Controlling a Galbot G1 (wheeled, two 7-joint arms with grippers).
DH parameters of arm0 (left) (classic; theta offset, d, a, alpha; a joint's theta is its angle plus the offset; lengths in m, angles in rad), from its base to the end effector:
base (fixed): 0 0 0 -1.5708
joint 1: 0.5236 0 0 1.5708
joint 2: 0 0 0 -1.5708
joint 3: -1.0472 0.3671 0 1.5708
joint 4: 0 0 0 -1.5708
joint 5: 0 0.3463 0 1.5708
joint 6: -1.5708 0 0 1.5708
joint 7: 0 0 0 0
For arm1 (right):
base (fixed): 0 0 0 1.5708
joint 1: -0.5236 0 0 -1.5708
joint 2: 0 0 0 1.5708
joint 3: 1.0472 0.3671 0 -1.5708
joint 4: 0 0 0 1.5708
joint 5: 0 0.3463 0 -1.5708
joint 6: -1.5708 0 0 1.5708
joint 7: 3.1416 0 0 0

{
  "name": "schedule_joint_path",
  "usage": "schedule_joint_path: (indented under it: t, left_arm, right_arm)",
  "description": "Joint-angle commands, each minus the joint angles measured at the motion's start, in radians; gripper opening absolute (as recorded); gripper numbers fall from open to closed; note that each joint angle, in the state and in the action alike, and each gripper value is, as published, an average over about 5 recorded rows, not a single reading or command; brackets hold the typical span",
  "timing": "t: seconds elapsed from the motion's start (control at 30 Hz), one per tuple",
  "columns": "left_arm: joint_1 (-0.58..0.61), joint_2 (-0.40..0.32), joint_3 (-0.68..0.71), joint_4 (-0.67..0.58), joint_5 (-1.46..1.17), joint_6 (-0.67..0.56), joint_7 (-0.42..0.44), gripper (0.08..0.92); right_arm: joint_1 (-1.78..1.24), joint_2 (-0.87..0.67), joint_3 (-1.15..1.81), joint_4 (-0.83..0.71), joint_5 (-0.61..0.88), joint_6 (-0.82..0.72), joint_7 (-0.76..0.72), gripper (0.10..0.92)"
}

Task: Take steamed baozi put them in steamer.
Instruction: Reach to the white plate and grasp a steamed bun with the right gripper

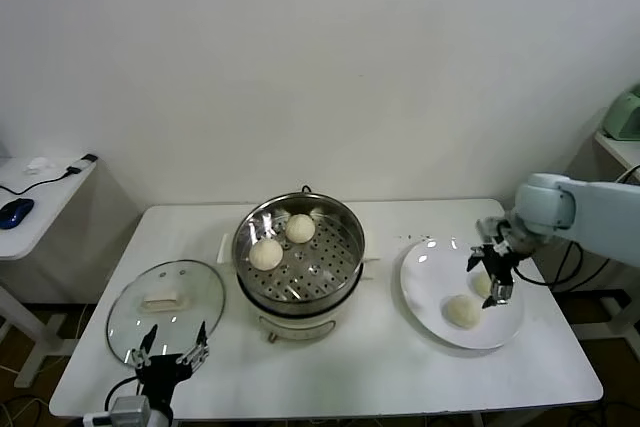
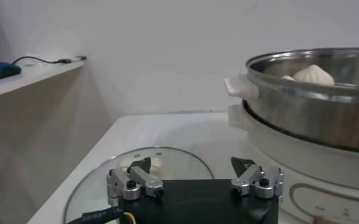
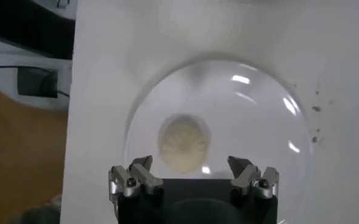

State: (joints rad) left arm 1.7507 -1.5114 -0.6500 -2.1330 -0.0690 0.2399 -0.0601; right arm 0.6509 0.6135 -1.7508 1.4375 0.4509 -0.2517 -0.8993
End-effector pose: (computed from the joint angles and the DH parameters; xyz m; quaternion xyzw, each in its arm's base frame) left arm 0.1052 0.0477 -0.3253 0.0682 -0.9799 -0.0280 0.1854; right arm 0.4764 -0.1871 -0.1629 0.5198 -0.5207 0.4980 0.4589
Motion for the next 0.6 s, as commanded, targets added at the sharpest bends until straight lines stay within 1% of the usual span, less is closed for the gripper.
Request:
schedule_joint_path:
  t: [0.03,0.3,0.6]
  left_arm:
    - [0.003,0.004,-0.002,0.010,0.000,-0.001,-0.001,0.823]
    - [-0.004,0.007,-0.006,0.013,-0.001,0.004,0.001,0.823]
    - [-0.011,0.009,-0.005,0.021,-0.003,0.006,0.002,0.823]
  right_arm:
    - [-0.261,-0.031,0.187,-0.055,-0.085,-0.032,0.060,0.823]
    - [-0.340,0.030,0.263,-0.135,-0.100,-0.041,0.094,0.823]
    - [-0.362,0.050,0.275,-0.143,-0.097,-0.049,0.094,0.822]
